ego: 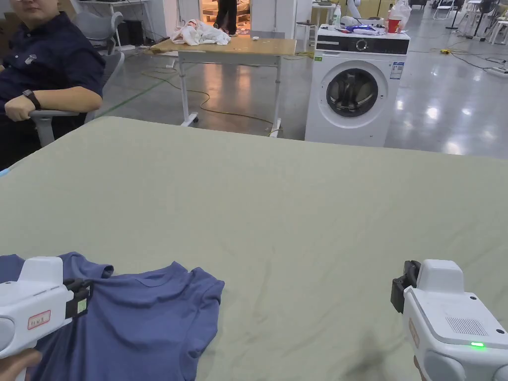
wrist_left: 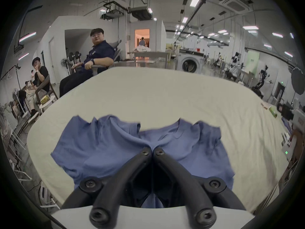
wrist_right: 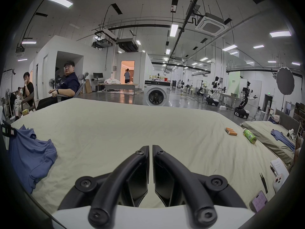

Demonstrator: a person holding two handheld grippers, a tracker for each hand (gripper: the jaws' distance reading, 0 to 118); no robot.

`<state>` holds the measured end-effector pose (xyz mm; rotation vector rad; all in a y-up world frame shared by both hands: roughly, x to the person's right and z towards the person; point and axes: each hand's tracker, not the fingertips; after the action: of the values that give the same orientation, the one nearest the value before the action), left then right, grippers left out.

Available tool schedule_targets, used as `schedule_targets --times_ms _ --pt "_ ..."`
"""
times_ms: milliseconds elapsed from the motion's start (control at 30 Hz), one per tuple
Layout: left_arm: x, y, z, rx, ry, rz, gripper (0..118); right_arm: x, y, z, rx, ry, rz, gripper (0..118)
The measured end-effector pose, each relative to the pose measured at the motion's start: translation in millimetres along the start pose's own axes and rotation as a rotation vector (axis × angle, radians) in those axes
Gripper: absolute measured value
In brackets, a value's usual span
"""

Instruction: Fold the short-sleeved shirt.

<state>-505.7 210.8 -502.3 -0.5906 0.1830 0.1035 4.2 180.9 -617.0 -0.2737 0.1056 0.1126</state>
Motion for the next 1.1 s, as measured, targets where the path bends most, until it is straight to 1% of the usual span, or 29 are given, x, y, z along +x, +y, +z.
schedule_targets --times_ms 100,267,567,733,933,1100 --pt "4 16 4 0.065 -0.040 0.028 0 2 2 2 0.007 -0.001 -0.003 3" --pt "14 56 10 0.177 -0.106 0.004 0 8 7 8 0.026 -0.010 0.002 3" --pt "83 131 37 0.365 -0.274 -0.082 0 31 18 25 0.063 -0.044 -0.017 3" --pt "140 177 48 0.450 -0.399 -0.140 0 47 25 37 0.091 -0.071 -0.031 3" --pt "224 203 41 0.456 -0.545 -0.202 0 73 30 56 0.124 -0.120 -0.049 3" --pt "293 181 11 0.340 -0.688 -0.223 0 95 29 71 0.133 -0.170 -0.060 3"
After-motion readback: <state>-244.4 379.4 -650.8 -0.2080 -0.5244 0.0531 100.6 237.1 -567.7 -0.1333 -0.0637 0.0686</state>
